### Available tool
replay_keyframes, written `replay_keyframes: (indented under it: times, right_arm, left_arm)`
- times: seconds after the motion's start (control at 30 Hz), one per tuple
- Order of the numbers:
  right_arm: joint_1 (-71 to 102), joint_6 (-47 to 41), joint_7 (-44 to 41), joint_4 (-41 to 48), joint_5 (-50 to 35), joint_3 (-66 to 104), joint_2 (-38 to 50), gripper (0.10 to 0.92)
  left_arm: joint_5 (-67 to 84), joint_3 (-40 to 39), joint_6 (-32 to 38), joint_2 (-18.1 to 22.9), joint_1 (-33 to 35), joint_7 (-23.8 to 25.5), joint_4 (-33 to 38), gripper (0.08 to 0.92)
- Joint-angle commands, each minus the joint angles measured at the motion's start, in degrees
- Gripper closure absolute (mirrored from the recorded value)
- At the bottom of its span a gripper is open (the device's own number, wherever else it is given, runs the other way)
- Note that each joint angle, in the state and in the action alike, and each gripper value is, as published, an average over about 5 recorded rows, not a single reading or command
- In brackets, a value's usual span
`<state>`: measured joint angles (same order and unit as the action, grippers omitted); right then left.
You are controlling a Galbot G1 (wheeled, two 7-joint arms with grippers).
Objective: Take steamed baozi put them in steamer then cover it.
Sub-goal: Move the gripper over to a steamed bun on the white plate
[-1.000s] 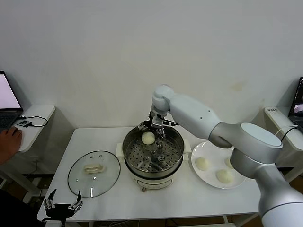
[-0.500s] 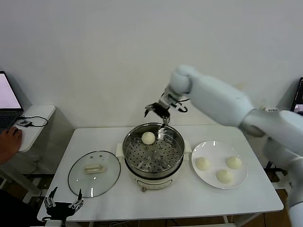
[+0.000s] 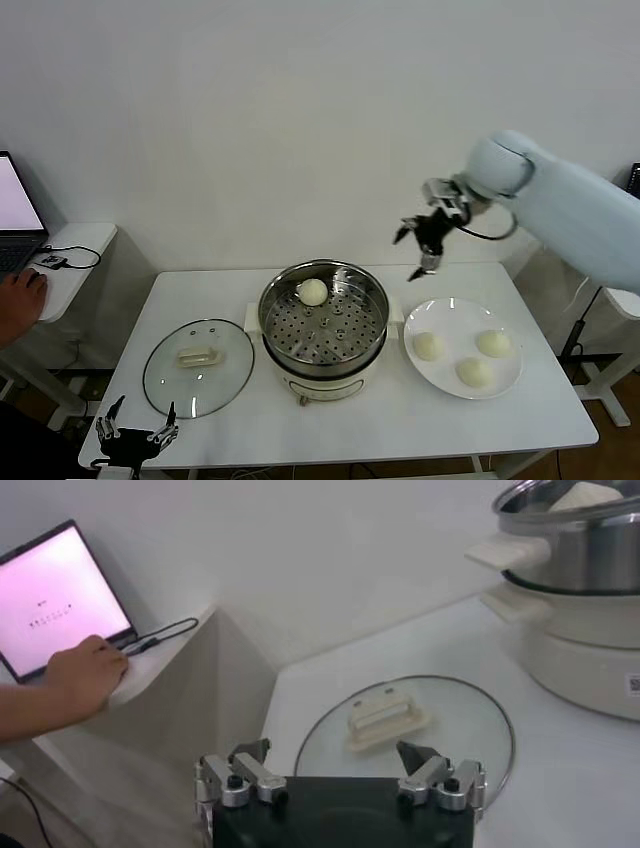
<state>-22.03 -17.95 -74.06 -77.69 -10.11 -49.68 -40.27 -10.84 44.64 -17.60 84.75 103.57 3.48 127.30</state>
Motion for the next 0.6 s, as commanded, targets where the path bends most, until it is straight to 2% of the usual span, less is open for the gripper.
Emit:
replay_keyframes:
  times: [0.03,0.4,0.6]
  right_arm:
    - [9.98,-5.94,-0.58,-4.72,6.67,4.54,8.29,0.203]
    - [25.03,-3.52,1.35,0.86,17.34,12.02,1.4,0.203]
    - [26.98,-2.79,2.27,4.37,19.5,13.04,-2.24,0.203]
  left_arm:
    - [0.42,-0.05,-0.11,0.17,0.76,0.18,1.45,0.177]
    - [0.49,-0.32,-0.31,0.69,1.67,0.33,1.83,0.177]
    - [0.3,-0.33,-0.27,0.88,1.46,0.26,0.61,0.177]
